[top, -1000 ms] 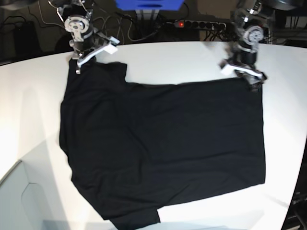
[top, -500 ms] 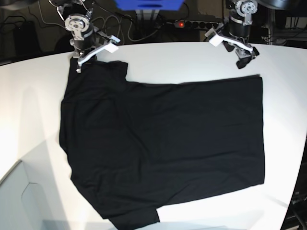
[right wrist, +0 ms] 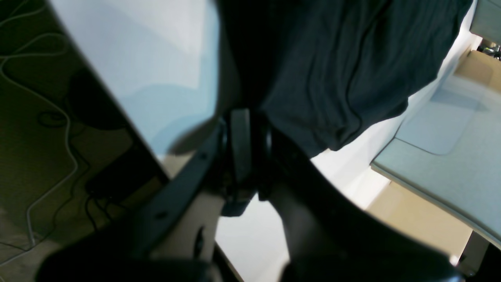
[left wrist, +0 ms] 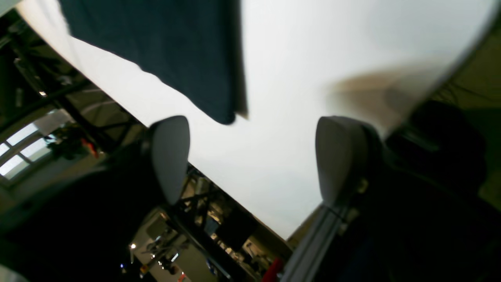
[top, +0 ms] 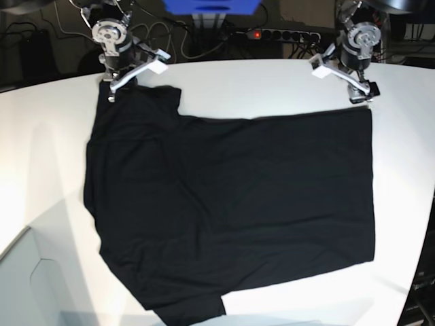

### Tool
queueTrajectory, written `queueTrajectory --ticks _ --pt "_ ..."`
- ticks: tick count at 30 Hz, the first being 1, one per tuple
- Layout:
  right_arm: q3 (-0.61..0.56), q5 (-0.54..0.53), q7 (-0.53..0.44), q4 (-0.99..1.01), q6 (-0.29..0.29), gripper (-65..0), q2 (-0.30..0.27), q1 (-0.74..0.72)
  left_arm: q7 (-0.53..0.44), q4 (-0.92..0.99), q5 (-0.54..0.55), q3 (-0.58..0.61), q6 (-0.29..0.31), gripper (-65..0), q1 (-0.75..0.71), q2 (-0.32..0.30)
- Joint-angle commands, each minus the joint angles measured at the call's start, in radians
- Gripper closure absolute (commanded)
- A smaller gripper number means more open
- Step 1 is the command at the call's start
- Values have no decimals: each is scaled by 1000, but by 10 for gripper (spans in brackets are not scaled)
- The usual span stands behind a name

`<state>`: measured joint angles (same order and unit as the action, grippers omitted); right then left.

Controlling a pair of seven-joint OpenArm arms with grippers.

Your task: Fold the T-shirt properly

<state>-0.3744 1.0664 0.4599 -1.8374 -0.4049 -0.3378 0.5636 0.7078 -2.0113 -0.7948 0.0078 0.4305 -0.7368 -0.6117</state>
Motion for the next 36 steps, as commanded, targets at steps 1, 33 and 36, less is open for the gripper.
queueTrajectory --ticks 1,33,36 --pt "-1 -13 -3 -6 -25 0 -7 13 3 -16 -13 -9 -14 -481 1 -10" --pt "-2 -12 -3 -6 -27 0 -11 17 -32 180 193 -4 -5 -481 171 -142" --pt "-2 -12 -3 -6 -27 0 -10 17 -38 220 200 1 -6 -481 208 -138"
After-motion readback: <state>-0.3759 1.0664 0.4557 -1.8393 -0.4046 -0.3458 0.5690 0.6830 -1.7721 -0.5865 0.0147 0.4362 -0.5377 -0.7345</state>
